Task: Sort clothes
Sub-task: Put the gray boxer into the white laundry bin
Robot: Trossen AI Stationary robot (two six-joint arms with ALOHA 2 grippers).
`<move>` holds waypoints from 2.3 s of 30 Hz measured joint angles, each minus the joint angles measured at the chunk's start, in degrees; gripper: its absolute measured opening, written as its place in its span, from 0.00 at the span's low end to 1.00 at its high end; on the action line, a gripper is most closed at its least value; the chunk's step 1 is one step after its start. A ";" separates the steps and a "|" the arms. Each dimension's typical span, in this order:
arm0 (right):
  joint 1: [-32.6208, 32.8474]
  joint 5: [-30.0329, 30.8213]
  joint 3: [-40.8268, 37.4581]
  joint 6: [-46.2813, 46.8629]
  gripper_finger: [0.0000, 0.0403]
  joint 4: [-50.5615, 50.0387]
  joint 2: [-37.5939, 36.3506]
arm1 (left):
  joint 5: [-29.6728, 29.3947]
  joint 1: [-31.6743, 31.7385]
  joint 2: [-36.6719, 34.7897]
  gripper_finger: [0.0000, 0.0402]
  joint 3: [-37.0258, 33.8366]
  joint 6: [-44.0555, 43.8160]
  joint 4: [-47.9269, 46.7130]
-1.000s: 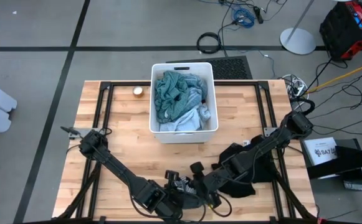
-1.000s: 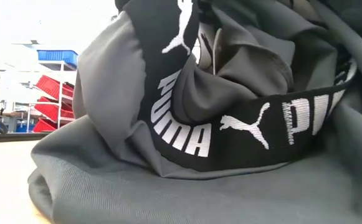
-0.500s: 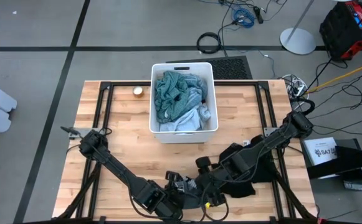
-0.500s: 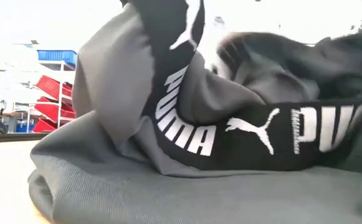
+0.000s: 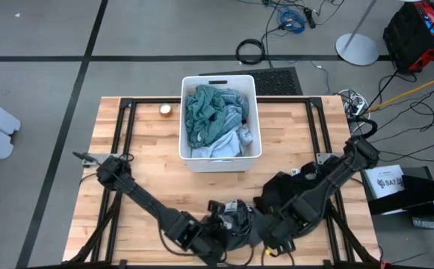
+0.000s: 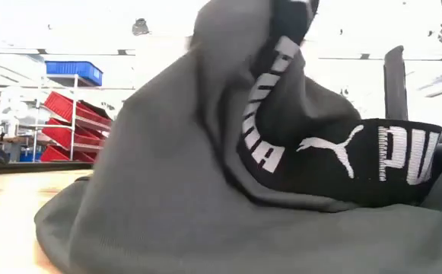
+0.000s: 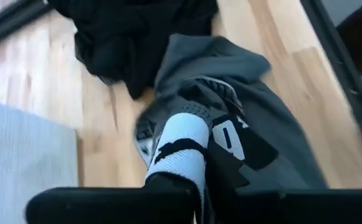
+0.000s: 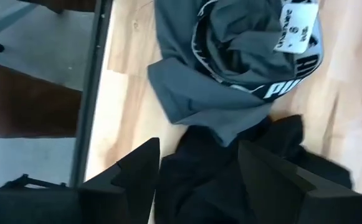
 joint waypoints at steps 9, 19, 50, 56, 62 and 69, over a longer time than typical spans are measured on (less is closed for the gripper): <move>5.75 2.91 0.00 8.32 0.51 0.12 0.02 | 4.94 4.27 0.14 0.35 0.00 13.59 1.82; 8.83 6.47 0.00 14.49 0.51 0.09 0.04 | 14.88 10.54 4.95 0.53 0.00 24.57 5.69; 11.05 7.72 -0.46 19.17 0.51 2.51 0.13 | 26.26 20.67 15.97 0.54 0.24 37.17 11.76; 11.04 7.75 -0.48 18.66 0.51 2.51 0.13 | 28.74 20.80 16.05 0.50 0.31 36.19 8.06; 10.89 7.77 -0.48 17.47 0.51 2.54 0.13 | 25.32 19.63 16.14 0.21 0.22 35.00 7.23; 10.85 7.93 -0.48 16.08 0.51 2.14 0.13 | 21.72 18.60 16.48 0.04 4.41 29.57 2.94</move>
